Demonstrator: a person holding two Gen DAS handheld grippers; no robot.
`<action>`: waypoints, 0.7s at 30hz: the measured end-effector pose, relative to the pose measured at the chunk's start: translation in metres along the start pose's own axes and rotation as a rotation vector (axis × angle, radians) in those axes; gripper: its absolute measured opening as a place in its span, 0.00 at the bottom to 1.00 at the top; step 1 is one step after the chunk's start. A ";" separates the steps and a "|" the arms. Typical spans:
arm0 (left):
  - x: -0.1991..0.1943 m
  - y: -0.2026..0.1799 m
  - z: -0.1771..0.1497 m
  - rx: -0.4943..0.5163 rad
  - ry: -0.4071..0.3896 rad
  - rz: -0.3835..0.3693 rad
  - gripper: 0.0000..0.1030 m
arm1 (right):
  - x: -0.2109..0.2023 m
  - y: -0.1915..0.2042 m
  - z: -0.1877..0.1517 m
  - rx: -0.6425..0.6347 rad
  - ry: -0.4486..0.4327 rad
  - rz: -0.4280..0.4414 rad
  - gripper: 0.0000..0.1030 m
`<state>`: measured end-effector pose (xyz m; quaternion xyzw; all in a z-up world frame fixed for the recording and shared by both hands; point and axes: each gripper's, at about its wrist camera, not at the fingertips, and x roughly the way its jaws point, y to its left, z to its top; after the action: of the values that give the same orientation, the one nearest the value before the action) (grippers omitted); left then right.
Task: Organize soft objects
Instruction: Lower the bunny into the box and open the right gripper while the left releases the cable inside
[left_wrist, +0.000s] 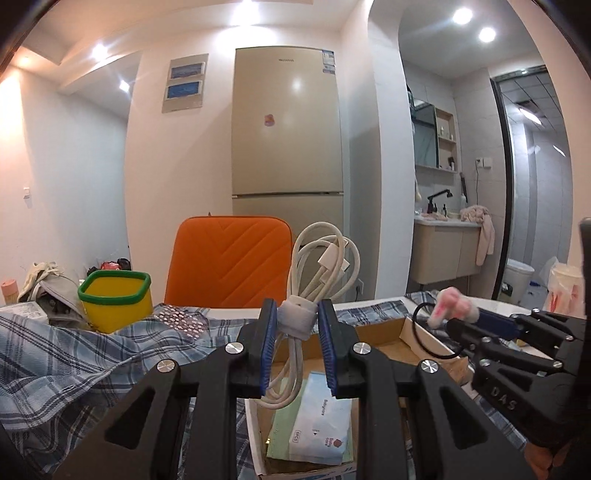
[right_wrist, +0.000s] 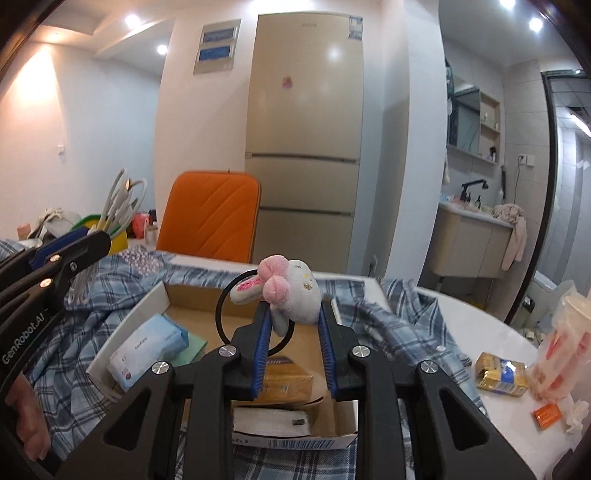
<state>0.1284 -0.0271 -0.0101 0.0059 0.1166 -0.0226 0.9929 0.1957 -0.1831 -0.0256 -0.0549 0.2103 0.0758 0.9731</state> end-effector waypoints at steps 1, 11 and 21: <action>0.002 -0.001 0.000 -0.001 0.011 0.003 0.21 | 0.002 0.001 -0.003 0.002 0.014 0.005 0.25; 0.017 0.001 0.000 -0.006 0.094 -0.005 0.21 | 0.015 -0.001 -0.009 0.008 0.086 0.067 0.53; 0.054 -0.007 -0.014 0.012 0.307 -0.063 0.21 | 0.005 -0.010 -0.007 0.037 0.046 0.048 0.58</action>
<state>0.1769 -0.0366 -0.0362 0.0118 0.2671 -0.0531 0.9621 0.1997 -0.1934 -0.0331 -0.0334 0.2355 0.0937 0.9668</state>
